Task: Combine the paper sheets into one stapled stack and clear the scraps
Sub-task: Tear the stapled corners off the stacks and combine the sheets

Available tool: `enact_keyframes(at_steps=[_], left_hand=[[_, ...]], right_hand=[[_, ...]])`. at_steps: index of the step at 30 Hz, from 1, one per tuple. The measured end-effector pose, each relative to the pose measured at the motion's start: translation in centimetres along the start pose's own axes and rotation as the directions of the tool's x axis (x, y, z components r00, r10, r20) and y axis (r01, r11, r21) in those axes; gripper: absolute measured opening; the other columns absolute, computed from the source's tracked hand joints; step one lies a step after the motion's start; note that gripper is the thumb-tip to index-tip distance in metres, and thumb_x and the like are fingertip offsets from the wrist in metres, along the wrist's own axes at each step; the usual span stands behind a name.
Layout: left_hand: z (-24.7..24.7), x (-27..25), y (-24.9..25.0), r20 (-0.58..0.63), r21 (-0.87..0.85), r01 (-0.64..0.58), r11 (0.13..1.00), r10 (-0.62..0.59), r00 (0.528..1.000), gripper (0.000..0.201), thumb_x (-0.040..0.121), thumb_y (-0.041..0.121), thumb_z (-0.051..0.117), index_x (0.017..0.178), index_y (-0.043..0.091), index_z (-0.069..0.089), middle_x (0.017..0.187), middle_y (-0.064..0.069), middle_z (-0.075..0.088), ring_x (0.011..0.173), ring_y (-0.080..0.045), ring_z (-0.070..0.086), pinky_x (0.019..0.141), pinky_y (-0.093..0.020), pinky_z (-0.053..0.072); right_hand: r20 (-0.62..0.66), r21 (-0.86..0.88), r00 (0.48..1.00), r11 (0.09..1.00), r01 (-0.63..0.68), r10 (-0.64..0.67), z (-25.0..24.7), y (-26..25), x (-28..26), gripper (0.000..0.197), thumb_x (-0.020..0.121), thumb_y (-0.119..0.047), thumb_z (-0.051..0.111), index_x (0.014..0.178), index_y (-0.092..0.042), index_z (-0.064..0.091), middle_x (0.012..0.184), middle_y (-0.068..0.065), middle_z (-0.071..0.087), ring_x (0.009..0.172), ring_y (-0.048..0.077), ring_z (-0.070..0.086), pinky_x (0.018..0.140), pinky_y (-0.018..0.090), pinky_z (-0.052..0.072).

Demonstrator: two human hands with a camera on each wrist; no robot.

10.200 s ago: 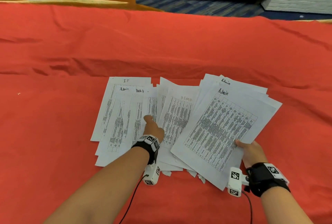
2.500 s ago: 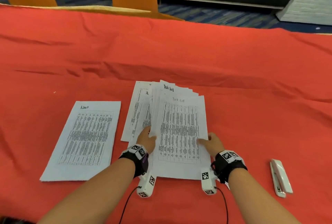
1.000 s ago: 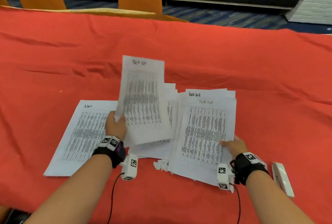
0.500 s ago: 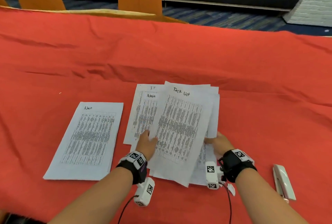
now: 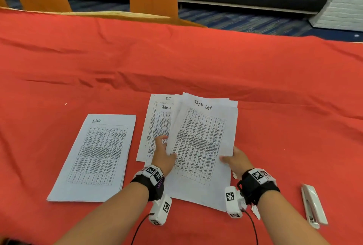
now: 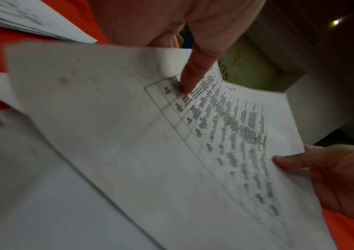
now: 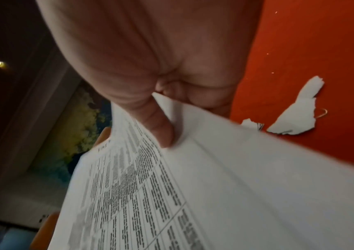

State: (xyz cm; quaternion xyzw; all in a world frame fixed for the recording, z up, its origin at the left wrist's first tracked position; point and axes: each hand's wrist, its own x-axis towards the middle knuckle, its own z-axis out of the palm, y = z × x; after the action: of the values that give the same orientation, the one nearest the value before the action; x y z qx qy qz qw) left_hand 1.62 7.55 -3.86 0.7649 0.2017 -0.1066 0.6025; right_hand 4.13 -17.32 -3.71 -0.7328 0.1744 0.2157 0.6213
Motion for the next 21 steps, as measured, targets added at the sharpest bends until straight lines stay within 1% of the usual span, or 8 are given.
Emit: enact_keyframes(at_steps=[1, 3, 6, 9, 12, 15, 17, 21], left_hand=[[-0.1, 0.2, -0.1, 0.004, 0.038, 0.007, 0.999, -0.008, 1.0, 0.058, 0.085, -0.006, 0.055, 0.125, 0.029, 0.032, 0.122, 0.002, 0.047, 0.096, -0.019, 0.06, 0.068, -0.022, 0.05], [-0.4, 1.0, -0.3, -0.08, 0.23, 0.012, 0.973, 0.006, 0.997, 0.049, 0.086, 0.005, 0.06, 0.128, 0.02, 0.039, 0.113, 0.002, 0.05, 0.106, -0.024, 0.057, 0.08, -0.029, 0.049], [-1.8, 2.4, -1.2, -0.261, 0.537, 0.126, 0.834, 0.022, 0.965, 0.045, 0.087, 0.024, 0.063, 0.127, 0.012, 0.047, 0.126, -0.009, 0.049, 0.121, -0.028, 0.046, 0.098, -0.039, 0.044], [-2.9, 3.7, -2.3, -0.321, 0.586, 0.289, 0.757, -0.111, 0.941, 0.067, 0.082, 0.032, 0.07, 0.136, 0.005, 0.038, 0.138, -0.018, 0.037, 0.13, -0.032, 0.036, 0.105, -0.04, 0.037], [-3.5, 5.0, -2.7, -0.324, 0.483, 0.389, 0.784, -0.253, 0.912, 0.08, 0.074, 0.024, 0.079, 0.136, 0.002, 0.034, 0.136, -0.018, 0.039, 0.122, -0.034, 0.046, 0.097, -0.04, 0.047], [-3.7, 5.7, -2.5, -0.245, 0.406, 0.377, 0.833, -0.298, 0.923, 0.062, 0.081, 0.007, 0.067, 0.134, 0.0, 0.035, 0.111, -0.014, 0.056, 0.098, -0.03, 0.059, 0.076, -0.033, 0.052], [-3.9, 5.8, -2.3, -0.23, 0.444, 0.336, 0.831, -0.256, 0.939, 0.047, 0.088, 0.009, 0.055, 0.132, 0.001, 0.04, 0.098, -0.011, 0.058, 0.093, -0.029, 0.059, 0.077, -0.033, 0.051], [-4.5, 5.7, -1.9, -0.348, 0.61, 0.339, 0.716, -0.142, 0.927, 0.039, 0.091, 0.017, 0.047, 0.129, 0.006, 0.049, 0.128, -0.019, 0.044, 0.118, -0.034, 0.045, 0.092, -0.04, 0.045]], right_hand=[[-0.04, -0.008, 0.999, 1.0, 0.001, -0.002, -0.1, -0.1, 0.0, 0.038, 0.083, 0.014, 0.054, 0.104, -0.017, 0.063, 0.114, 0.012, 0.068, 0.096, 0.025, 0.066, 0.086, 0.041, 0.054], [-0.132, -0.001, 0.991, 1.0, -0.001, 0.001, -0.8, -0.5, 0.0, 0.041, 0.083, 0.016, 0.053, 0.116, -0.007, 0.061, 0.113, 0.013, 0.066, 0.099, 0.027, 0.063, 0.083, 0.036, 0.051], [-0.234, 0.042, 0.972, 0.999, -0.023, 0.032, -1.9, -0.1, 0.5, 0.046, 0.083, 0.014, 0.054, 0.127, 0.0, 0.055, 0.119, 0.017, 0.064, 0.107, 0.032, 0.061, 0.091, 0.042, 0.048], [-0.28, 0.117, 0.955, 0.991, -0.063, 0.094, -3.1, 0.5, 0.7, 0.047, 0.084, 0.011, 0.057, 0.129, -0.004, 0.054, 0.121, 0.018, 0.063, 0.11, 0.036, 0.06, 0.098, 0.051, 0.047], [-0.287, 0.17, 0.948, 0.981, -0.089, 0.135, -3.9, 0.9, 1.0, 0.046, 0.085, 0.013, 0.056, 0.128, -0.003, 0.055, 0.12, 0.019, 0.062, 0.108, 0.037, 0.06, 0.099, 0.053, 0.045], [-0.295, 0.169, 0.946, 0.982, -0.086, 0.134, -4.2, 1.4, 1.0, 0.048, 0.083, 0.012, 0.058, 0.128, -0.002, 0.054, 0.125, 0.021, 0.061, 0.111, 0.038, 0.059, 0.101, 0.054, 0.044], [-0.297, 0.173, 0.945, 0.981, -0.086, 0.135, -4.3, 1.5, 0.7, 0.049, 0.083, 0.012, 0.058, 0.13, -0.002, 0.053, 0.124, 0.018, 0.062, 0.109, 0.036, 0.06, 0.101, 0.051, 0.044], [-0.285, 0.21, 0.947, 0.974, -0.089, 0.148, -4.4, 1.5, 0.6, 0.05, 0.084, 0.014, 0.056, 0.132, -0.002, 0.052, 0.124, 0.019, 0.061, 0.104, 0.034, 0.059, 0.101, 0.051, 0.044]])
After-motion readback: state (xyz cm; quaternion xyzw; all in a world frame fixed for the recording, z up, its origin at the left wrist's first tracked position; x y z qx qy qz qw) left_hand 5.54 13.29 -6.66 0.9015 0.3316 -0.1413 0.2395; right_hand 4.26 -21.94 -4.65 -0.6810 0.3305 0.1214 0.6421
